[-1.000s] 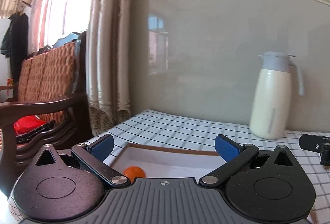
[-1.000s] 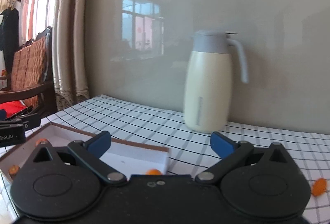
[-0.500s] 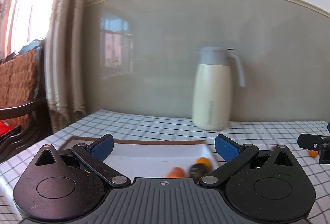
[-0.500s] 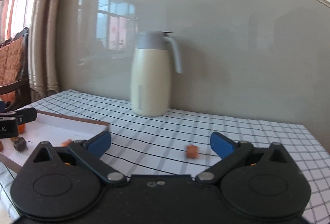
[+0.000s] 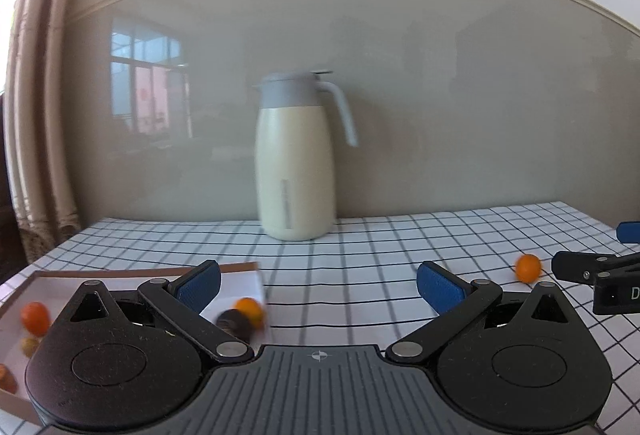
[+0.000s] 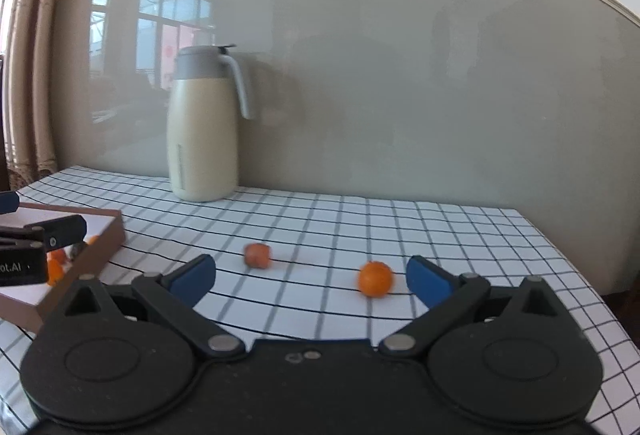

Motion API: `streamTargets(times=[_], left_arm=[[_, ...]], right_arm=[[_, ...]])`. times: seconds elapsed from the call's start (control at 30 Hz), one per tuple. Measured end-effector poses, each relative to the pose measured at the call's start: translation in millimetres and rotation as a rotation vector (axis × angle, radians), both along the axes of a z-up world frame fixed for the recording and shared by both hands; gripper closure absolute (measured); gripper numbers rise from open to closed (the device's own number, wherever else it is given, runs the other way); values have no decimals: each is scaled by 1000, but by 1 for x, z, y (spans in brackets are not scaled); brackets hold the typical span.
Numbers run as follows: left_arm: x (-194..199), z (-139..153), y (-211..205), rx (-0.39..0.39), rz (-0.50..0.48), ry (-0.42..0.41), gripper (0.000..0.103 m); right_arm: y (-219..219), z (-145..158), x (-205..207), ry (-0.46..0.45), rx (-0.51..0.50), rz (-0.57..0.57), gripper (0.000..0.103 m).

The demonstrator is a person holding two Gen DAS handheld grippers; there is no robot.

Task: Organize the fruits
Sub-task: 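Withdraw both tools from the box toward the loose fruits on the table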

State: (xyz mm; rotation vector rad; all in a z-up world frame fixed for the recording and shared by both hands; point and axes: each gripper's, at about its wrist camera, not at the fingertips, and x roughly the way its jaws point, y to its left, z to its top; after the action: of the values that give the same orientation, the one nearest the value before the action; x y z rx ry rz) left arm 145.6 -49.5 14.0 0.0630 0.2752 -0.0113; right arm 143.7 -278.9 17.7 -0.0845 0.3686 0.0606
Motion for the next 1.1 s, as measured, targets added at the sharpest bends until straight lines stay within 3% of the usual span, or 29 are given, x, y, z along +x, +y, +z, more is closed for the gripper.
streamTargets(times=[0.37, 0.6, 1.1], left_arm=[[15, -10, -43, 22, -65, 26, 0], [43, -22, -59, 15, -73, 75, 0], [104, -44, -88, 81, -78, 159, 0]], right_arm=[[-31, -15, 12, 25, -4, -60, 9], [-42, -28, 42, 81, 19, -88, 24], [-39, -51, 92, 110, -48, -96, 30]])
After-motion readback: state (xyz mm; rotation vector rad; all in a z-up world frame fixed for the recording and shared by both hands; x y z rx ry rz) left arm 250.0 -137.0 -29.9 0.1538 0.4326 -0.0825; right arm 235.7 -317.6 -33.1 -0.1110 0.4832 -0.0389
